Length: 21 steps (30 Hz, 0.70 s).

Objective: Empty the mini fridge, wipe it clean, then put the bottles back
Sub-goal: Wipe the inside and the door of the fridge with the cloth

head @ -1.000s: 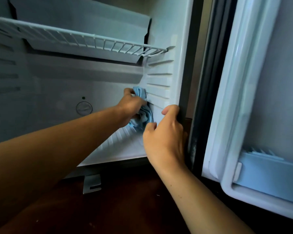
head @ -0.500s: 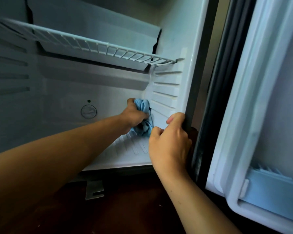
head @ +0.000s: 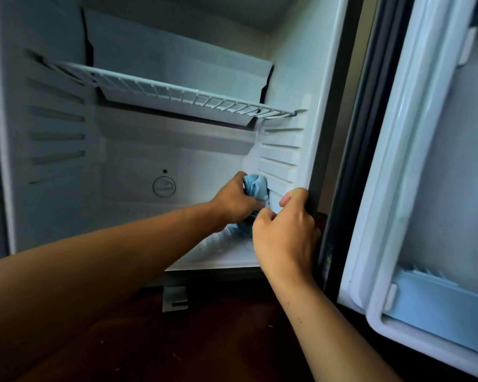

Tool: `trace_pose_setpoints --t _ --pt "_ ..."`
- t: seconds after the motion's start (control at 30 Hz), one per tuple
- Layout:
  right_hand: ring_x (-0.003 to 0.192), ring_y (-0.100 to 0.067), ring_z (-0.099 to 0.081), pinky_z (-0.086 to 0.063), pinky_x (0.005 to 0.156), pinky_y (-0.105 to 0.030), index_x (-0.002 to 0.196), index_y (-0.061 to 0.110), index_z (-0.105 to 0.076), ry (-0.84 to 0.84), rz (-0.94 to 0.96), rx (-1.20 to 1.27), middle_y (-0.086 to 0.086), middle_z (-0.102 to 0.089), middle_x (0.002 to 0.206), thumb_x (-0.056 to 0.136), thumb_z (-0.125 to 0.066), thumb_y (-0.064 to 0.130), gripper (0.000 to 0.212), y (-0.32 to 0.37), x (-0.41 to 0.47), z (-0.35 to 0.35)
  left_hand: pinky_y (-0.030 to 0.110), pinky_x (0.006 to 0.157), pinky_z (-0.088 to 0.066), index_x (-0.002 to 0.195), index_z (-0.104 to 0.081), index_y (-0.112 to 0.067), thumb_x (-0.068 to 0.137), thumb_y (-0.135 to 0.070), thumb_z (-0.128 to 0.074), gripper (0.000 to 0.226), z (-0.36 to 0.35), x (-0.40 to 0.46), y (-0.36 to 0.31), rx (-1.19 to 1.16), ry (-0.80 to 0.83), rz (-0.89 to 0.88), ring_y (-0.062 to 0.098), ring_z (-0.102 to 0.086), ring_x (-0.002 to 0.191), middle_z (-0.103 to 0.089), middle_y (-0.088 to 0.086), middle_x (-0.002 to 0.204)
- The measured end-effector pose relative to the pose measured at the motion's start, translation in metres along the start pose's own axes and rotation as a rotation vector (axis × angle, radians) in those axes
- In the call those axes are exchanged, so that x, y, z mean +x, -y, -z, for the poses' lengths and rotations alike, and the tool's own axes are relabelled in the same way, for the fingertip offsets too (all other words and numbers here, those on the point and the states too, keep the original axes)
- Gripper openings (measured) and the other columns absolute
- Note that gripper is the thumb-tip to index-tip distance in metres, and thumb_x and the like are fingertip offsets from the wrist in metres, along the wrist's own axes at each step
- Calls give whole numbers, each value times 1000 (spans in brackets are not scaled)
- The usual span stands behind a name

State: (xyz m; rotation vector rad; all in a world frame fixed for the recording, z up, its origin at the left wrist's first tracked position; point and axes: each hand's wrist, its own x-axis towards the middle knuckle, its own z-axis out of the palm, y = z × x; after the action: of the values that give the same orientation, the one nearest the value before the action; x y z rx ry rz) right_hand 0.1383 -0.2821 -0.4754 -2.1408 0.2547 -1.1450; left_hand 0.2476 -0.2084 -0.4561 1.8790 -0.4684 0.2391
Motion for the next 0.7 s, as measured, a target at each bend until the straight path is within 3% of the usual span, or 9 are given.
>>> trace_pose_setpoints --t 0.2,0.37,0.53,0.63,0.7 --pt "77 -29 -37 -29 67 -34 96 20 -32 26 -19 16 -13 -63 106 86 -50 20 20 3 1 1 31 77 -44 120 -45 -18 87 -5 -68 43 -7 16 6 63 -75 9 21 -59 98 -61 6 109" --pt "89 -38 -53 -37 70 -35 97 22 -34 44 -33 33 -12 -65 104 87 -50 23 19 5 1 -1 34 81 -48 126 -42 -17 90 -1 -64 45 -7 29 13 103 -89 26 25 -60 102 -61 8 112" --pt "84 -30 -42 -36 70 -34 97 21 -35 56 -38 65 -12 -64 102 88 -49 22 18 3 4 0 31 79 -47 138 -30 -17 92 -5 -62 58 -4 39 15 31 -68 116 21 -57 97 -56 7 113" --pt "85 -31 -44 -40 72 -37 97 22 -33 67 -49 67 -12 -64 103 88 -49 23 18 3 4 2 28 73 -51 134 -40 -17 89 0 -63 53 -2 34 13 -22 -39 107 15 -59 91 -60 7 113" --pt "84 -30 -43 -40 72 -37 95 24 -30 65 -38 67 -11 -63 105 87 -49 23 21 4 3 3 36 80 -54 125 -48 -16 87 0 -64 44 -5 25 13 -44 -81 77 22 -62 96 -63 11 115"
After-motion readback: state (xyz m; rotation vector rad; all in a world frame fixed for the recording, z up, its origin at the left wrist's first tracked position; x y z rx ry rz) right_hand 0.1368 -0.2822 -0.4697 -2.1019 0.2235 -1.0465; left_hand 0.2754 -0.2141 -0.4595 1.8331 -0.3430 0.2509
